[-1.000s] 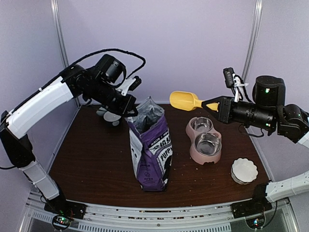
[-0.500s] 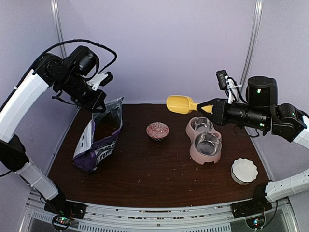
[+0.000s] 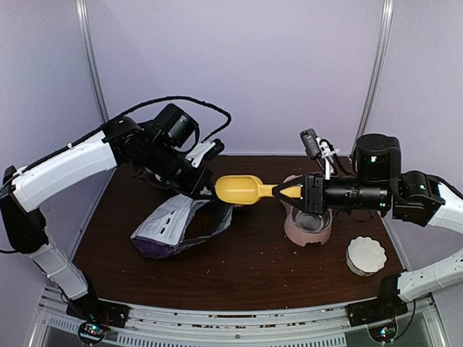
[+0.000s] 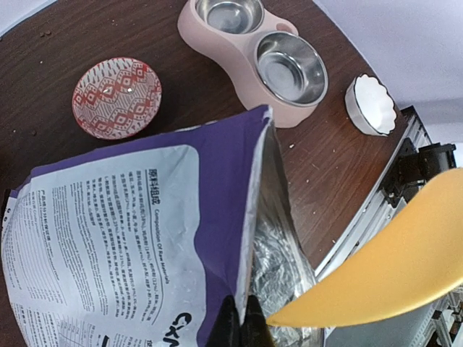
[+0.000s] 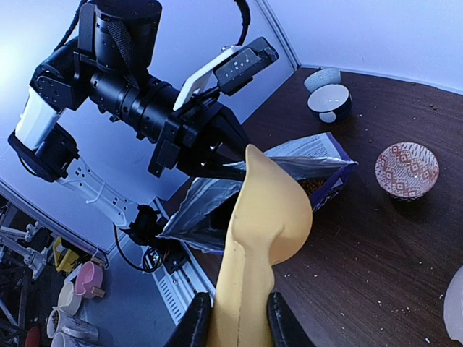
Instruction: Serve the pet food
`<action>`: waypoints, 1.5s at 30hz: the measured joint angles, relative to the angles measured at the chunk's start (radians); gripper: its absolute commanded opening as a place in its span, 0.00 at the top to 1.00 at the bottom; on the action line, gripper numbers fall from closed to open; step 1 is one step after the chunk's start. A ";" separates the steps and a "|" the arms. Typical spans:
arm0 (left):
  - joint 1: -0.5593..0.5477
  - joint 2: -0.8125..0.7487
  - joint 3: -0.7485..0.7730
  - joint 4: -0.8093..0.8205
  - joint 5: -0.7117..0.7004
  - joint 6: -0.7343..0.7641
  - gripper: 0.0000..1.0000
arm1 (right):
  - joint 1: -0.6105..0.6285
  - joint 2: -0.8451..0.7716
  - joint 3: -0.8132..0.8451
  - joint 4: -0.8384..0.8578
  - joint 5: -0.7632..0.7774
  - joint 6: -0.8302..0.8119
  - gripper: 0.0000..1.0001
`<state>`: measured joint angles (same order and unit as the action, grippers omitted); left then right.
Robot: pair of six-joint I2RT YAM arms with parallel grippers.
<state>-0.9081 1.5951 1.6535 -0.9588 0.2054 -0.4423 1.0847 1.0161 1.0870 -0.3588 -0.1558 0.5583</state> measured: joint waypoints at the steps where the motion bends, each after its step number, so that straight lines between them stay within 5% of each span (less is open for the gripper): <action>1: 0.000 -0.001 -0.004 0.007 -0.002 -0.006 1.00 | 0.008 0.005 -0.002 0.000 0.001 0.003 0.84; 20: -0.055 -0.011 -0.014 0.042 -0.037 -0.019 1.00 | 0.083 0.219 0.068 -0.078 0.111 -0.005 0.85; 27: -0.134 0.005 -0.014 0.183 0.008 -0.068 1.00 | 0.090 0.386 0.064 -0.007 0.221 0.061 0.85; 35: -0.160 -0.032 -0.054 0.306 -0.014 -0.069 0.34 | 0.091 0.419 -0.010 0.027 0.360 0.122 0.84; 38: -0.121 -0.113 -0.119 0.307 -0.041 -0.061 0.23 | 0.093 0.400 -0.041 0.029 0.371 0.122 0.84; 45: 0.152 -0.298 -0.436 0.389 -0.051 -0.083 0.22 | 0.092 0.342 -0.107 0.041 0.376 0.119 0.84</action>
<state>-0.7563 1.2976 1.2171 -0.5694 0.1543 -0.5251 1.1770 1.3582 0.9802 -0.3176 0.2199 0.6769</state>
